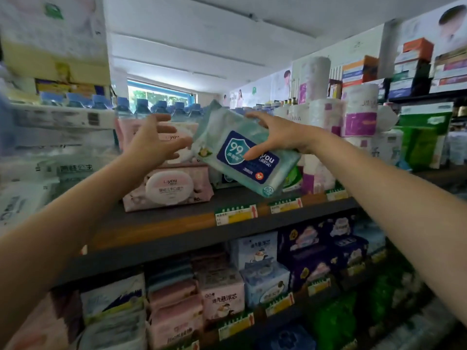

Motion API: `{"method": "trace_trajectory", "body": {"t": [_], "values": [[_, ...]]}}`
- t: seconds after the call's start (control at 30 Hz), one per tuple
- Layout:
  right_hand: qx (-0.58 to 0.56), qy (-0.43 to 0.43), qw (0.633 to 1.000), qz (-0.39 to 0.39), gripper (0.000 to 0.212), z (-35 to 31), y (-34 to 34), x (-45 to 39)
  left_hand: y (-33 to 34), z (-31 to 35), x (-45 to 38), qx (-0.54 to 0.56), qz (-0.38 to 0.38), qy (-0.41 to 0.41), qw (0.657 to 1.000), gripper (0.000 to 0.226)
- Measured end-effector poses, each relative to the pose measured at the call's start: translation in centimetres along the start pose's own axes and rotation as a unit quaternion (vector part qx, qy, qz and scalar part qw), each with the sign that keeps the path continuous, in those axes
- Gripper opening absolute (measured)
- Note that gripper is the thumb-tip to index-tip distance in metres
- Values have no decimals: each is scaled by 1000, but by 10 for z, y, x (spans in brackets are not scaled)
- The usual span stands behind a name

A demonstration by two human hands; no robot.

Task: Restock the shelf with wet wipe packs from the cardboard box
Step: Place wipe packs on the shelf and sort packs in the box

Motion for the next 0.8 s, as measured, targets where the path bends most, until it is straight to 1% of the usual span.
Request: {"method": "trace_trajectory", "body": {"t": [0.07,0.1,0.13,0.2,0.23,0.27,0.3,0.37,0.4,0.47,0.53,0.57,0.67,0.7,0.8], "values": [[58,26,998,-20,101,11,-14,-10,12,3,-17,-155,8,46,987,68],[93,37,995,-26,102,16,-20,-17,19,4,-27,-235,10,65,970,68],[129,44,990,-32,102,20,-25,-24,26,4,-36,-319,15,82,944,66],[190,47,979,-50,97,29,-33,-39,40,0,-54,-470,24,103,876,62],[215,44,973,-65,91,33,-36,-48,47,-4,-63,-521,19,112,846,61],[242,38,966,-81,86,38,-37,-57,54,-7,-70,-553,7,114,825,60],[272,33,958,-91,84,41,-38,-66,60,-12,-77,-576,-8,108,810,61],[315,24,942,-111,89,50,-38,-84,69,-20,-88,-625,-34,89,775,61],[326,20,937,-124,93,56,-36,-94,71,-22,-92,-645,-39,88,758,58],[340,13,928,-150,95,68,-29,-110,72,-25,-97,-667,-37,101,738,46],[369,7,915,-160,91,80,-21,-123,71,-26,-98,-674,-33,116,729,35],[384,-5,911,-152,85,86,-20,-129,71,-26,-99,-675,-32,119,727,32],[378,-37,922,-82,58,95,-32,-136,75,-24,-100,-675,-23,112,729,30],[377,-37,922,-76,54,97,-36,-136,79,-23,-101,-679,-29,105,726,30],[390,-28,916,-87,53,100,-33,-132,97,-24,-102,-705,-67,90,700,31]]}}
Point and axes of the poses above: each hand's wrist, its own x-axis away from the middle knuckle, its own y-axis out of the palm, z = x × y, the point moved 4 cm from there along -x, towards the middle knuckle, and after that the axes turned 13 degrees about -z, right-handed, at the moved point
